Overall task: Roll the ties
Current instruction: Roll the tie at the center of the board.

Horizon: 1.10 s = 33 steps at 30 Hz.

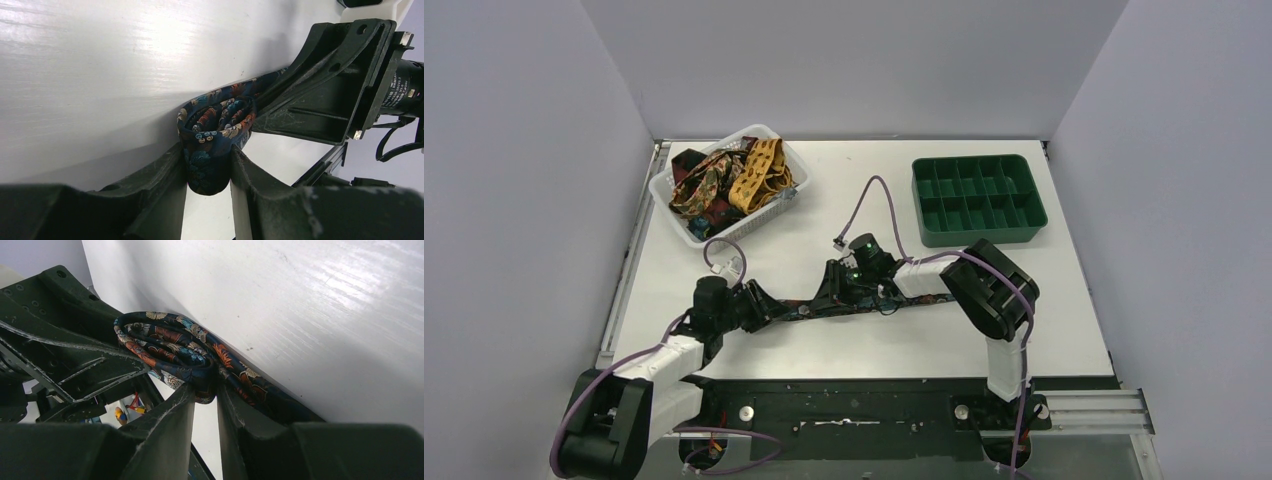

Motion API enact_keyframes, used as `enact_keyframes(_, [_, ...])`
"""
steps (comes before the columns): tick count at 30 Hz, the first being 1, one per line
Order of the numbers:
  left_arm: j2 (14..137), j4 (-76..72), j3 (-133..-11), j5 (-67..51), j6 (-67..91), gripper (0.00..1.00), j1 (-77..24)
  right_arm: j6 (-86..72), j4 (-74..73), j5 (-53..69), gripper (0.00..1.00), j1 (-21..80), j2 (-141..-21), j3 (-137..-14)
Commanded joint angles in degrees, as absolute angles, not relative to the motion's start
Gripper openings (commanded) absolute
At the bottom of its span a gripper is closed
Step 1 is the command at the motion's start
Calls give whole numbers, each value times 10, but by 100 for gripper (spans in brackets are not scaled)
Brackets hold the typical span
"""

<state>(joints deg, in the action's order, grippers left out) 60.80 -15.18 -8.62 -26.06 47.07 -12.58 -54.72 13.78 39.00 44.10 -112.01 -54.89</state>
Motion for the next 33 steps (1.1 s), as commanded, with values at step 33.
enact_keyframes(33, [644, 316, -412, 189, 376, 25, -314, -413, 2, 273, 50, 369, -992, -581])
